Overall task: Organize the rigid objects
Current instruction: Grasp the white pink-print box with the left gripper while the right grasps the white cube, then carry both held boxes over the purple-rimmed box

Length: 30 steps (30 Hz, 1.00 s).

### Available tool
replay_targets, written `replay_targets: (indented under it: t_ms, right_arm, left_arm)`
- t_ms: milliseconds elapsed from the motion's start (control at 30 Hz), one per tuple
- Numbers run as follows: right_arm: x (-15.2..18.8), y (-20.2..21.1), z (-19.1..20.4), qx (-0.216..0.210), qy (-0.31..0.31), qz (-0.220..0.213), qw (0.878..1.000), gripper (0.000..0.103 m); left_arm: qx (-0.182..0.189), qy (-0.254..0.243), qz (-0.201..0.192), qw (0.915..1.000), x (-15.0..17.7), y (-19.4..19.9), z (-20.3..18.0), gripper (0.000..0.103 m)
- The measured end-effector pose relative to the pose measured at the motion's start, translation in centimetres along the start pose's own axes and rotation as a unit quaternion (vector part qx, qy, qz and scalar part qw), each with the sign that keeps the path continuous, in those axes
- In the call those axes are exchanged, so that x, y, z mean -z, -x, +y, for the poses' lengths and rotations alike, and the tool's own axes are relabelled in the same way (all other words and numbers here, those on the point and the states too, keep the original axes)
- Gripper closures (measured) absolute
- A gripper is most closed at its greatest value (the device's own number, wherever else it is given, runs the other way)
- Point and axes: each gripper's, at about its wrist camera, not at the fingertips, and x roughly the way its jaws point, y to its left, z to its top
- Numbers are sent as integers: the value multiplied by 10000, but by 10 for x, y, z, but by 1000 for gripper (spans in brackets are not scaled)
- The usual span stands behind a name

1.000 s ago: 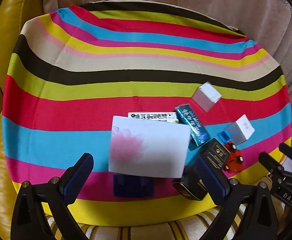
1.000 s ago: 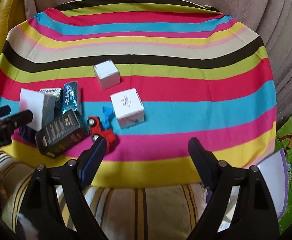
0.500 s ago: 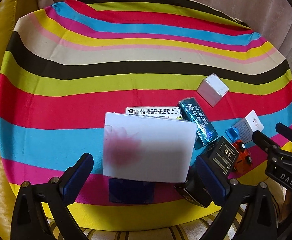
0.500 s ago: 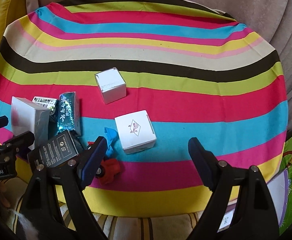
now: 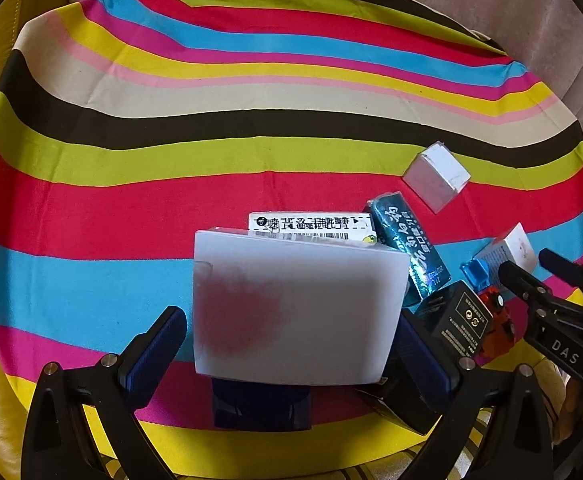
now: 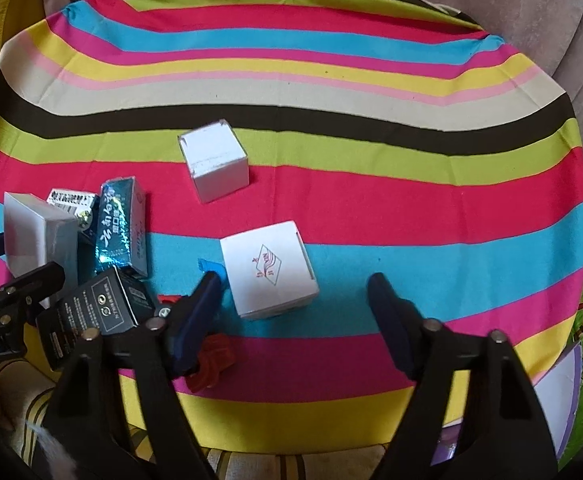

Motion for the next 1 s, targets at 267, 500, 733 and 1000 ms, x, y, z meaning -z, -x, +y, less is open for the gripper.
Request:
replay_targets:
  t_ms: [267, 500, 733, 1000]
  right_arm:
    - [3, -2, 1, -70, 0, 38, 10000, 54]
    - [7, 5, 1, 23, 13, -124, 9999, 55]
    - [13, 19, 0, 199, -4, -277, 9994, 55]
    - [21, 41, -2, 290, -23, -422, 9987, 55]
  left_arm:
    - [14, 20, -120, 9999, 1, 2, 1, 10]
    - [15, 103, -298, 9995, 0, 7, 3, 11]
    - [98, 177, -529, 9984, 3, 21, 3, 11]
    - [253, 158, -702, 9971, 13, 41, -6, 11]
